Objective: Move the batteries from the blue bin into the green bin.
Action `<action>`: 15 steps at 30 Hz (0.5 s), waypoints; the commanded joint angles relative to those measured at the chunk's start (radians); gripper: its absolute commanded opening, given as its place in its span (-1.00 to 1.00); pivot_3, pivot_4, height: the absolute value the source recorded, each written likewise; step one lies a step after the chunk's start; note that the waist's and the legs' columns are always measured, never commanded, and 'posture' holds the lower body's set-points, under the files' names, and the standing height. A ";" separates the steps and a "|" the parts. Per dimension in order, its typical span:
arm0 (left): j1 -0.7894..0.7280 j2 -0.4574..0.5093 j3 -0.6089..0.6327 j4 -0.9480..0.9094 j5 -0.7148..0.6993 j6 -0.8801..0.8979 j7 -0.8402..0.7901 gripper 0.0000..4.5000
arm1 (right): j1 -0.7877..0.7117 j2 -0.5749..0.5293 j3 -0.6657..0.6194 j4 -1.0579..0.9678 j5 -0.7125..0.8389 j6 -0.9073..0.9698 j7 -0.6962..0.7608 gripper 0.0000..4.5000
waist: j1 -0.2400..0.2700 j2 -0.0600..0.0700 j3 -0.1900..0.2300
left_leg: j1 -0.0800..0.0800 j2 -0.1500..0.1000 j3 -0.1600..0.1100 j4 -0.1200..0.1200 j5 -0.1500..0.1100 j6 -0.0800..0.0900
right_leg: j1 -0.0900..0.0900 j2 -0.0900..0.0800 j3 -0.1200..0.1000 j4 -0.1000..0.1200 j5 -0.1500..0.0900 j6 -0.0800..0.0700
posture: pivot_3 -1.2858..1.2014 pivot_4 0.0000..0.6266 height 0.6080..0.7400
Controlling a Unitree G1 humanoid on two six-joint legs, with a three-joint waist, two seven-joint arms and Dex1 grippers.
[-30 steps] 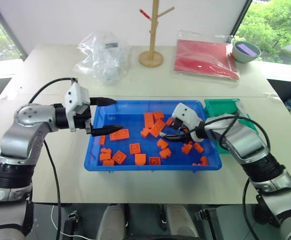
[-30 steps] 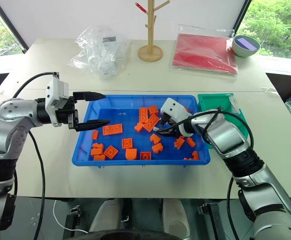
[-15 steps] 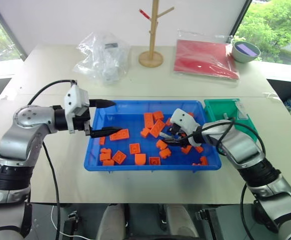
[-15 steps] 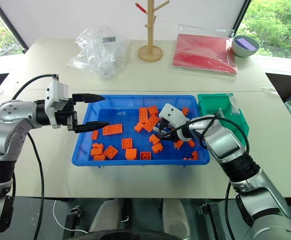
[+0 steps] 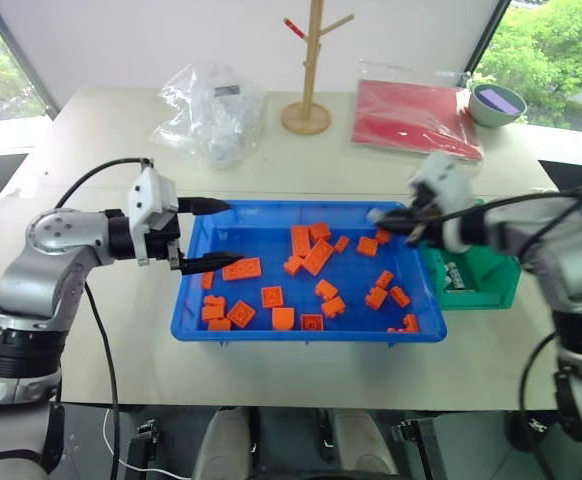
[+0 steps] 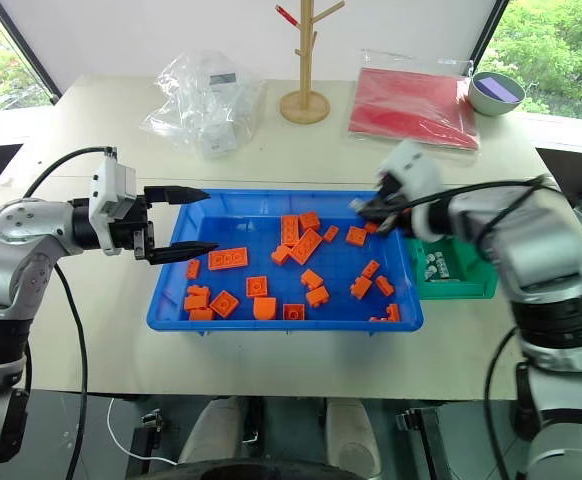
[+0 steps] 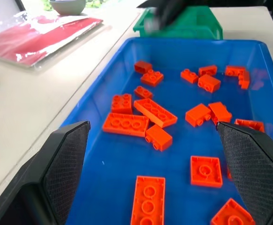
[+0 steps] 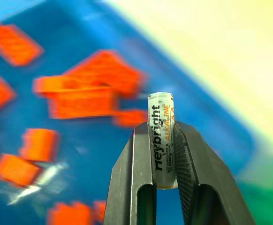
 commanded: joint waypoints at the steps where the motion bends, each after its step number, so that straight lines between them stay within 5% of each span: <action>1: -0.013 0.002 0.021 0.003 -0.009 -0.008 0.004 1.00 | 0.065 -0.050 -0.072 0.028 0.000 -0.019 -0.005 -0.98 | -0.001 0.000 0.000 | 0.000 0.000 0.000 0.000 0.000 0.000 | 0.000 0.000 0.000 0.000 0.000 0.000 | 0.03 -0.52 0.93; 3: -0.021 0.001 0.019 0.017 -0.007 -0.011 0.003 1.00 | 0.124 -0.071 -0.096 0.047 -0.015 -0.042 -0.020 -0.98 | -0.004 0.000 0.000 | 0.000 0.000 0.000 0.000 0.000 0.000 | 0.000 0.000 0.000 0.000 0.000 0.000 | 0.03 -0.52 0.93; 11: -0.036 0.011 0.018 0.055 -0.002 -0.023 -0.023 1.00 | 0.207 -0.116 -0.120 0.103 -0.048 -0.167 -0.032 0.77 | -0.005 0.000 0.000 | 0.000 0.000 0.000 0.000 0.000 0.000 | -0.001 0.001 0.001 0.001 0.000 0.000 | 0.03 -0.52 0.93; 15: -0.041 0.043 0.038 0.086 -0.008 -0.015 -0.053 1.00 | 0.228 -0.192 -0.202 0.186 -0.012 -0.377 0.129 0.77 | -0.003 0.000 0.000 | 0.000 0.000 0.001 0.000 0.000 0.000 | -0.001 0.001 0.001 0.000 0.000 0.000 | 0.03 -0.52 0.93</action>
